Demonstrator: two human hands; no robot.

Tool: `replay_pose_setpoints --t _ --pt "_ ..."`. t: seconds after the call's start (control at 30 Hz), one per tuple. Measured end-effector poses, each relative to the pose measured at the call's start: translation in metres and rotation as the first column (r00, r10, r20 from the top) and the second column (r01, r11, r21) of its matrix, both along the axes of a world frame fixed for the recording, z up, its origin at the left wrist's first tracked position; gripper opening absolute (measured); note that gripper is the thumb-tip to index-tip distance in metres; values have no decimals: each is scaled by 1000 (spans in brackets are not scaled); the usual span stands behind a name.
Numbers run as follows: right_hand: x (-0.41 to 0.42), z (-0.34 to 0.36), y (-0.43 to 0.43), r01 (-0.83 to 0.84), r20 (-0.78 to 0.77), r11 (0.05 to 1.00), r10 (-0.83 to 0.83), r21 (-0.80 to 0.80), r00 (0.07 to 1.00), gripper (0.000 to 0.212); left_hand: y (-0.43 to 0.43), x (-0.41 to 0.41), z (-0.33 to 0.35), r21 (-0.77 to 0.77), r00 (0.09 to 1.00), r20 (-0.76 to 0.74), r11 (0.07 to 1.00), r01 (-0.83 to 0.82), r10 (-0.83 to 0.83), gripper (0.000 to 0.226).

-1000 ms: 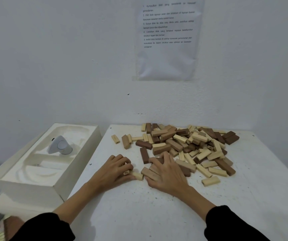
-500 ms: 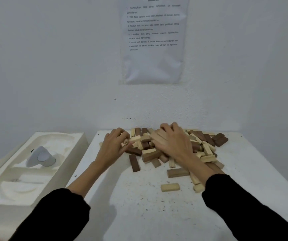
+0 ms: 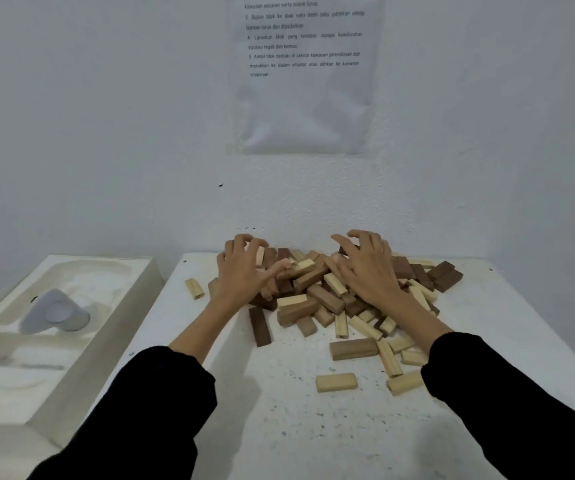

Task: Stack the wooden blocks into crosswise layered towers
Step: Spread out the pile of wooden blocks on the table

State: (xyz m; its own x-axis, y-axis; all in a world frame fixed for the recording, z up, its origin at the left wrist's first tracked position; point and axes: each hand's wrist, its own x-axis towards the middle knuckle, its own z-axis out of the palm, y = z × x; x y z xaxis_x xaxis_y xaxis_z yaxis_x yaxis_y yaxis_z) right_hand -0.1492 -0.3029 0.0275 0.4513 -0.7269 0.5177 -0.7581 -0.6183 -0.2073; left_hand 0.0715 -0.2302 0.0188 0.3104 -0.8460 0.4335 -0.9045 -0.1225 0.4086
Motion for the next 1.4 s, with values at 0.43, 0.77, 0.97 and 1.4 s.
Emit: replay_pose_setpoints --t 0.43,0.77,0.97,1.4 --pt "-26 -60 128 -242 -130 956 264 165 956 61 43 21 -37 257 970 -209 964 -68 124 69" --pt "-22 -54 123 -309 86 950 311 -41 946 33 54 3 -40 -181 901 -431 973 -144 53 24" --pt "-11 -4 58 -138 85 975 155 -173 984 38 32 -19 -12 -332 887 -442 943 -21 -136 17" --pt "-67 -15 42 -91 278 991 61 96 959 48 17 -48 -12 -203 873 -320 927 316 -368 55"
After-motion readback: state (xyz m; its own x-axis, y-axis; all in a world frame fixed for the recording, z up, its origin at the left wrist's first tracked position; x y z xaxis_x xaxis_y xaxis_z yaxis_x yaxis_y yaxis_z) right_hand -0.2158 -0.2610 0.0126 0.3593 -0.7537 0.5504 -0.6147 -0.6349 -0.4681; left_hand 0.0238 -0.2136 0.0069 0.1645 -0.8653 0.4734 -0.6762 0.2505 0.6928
